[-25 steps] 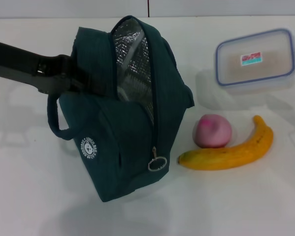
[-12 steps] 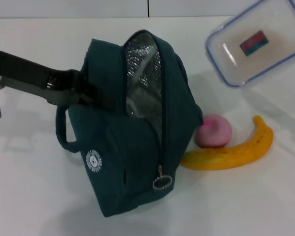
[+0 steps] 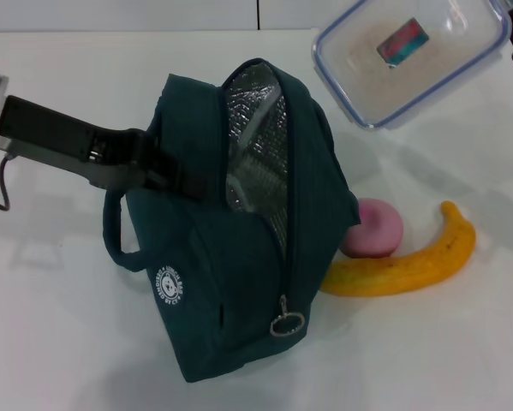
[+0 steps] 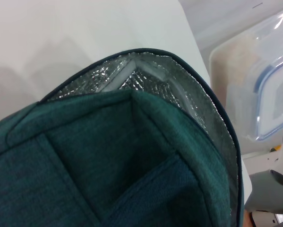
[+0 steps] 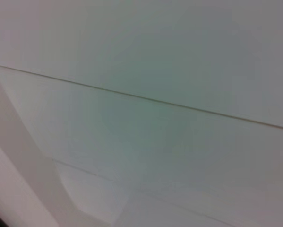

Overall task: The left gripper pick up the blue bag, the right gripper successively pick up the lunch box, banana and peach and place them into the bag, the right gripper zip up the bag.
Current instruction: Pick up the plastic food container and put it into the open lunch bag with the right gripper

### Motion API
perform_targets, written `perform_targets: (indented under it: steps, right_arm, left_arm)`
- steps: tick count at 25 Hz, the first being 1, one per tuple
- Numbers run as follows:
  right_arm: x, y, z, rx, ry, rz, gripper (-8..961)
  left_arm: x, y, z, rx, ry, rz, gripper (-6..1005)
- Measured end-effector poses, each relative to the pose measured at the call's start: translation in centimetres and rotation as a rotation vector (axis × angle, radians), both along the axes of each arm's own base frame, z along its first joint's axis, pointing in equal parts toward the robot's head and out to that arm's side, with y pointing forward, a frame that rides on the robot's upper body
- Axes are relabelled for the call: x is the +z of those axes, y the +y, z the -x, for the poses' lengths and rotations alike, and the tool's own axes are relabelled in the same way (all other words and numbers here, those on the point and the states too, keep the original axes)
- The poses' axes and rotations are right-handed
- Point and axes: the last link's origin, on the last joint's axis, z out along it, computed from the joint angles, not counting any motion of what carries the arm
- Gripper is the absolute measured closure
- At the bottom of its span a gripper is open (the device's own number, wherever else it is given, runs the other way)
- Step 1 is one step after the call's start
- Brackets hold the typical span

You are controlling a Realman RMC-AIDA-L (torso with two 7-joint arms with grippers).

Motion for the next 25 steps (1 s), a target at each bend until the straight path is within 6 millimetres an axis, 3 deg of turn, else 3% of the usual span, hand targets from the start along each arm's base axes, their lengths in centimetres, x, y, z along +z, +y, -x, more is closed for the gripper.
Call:
perform_targets:
  steps: [15,19,25]
  right_arm:
    - [-2.6,2.6,6.4,0.167,-0.025,0.109,858]
    - [-4.3,3.0,6.5,0.155,-0.124,0.148,858]
    - [-5.6,3.0,4.8,0.097,-0.243,0.172,858]
  left_arm:
    - [-0.9,0.2,-0.6,-0.027,-0.023,0.03,960]
    - [-1.1,0.2,-0.7,-0.037,-0.03,0.027,960]
    - [-0.8,0.2,-0.3,-0.03,-0.03,0.013,960]
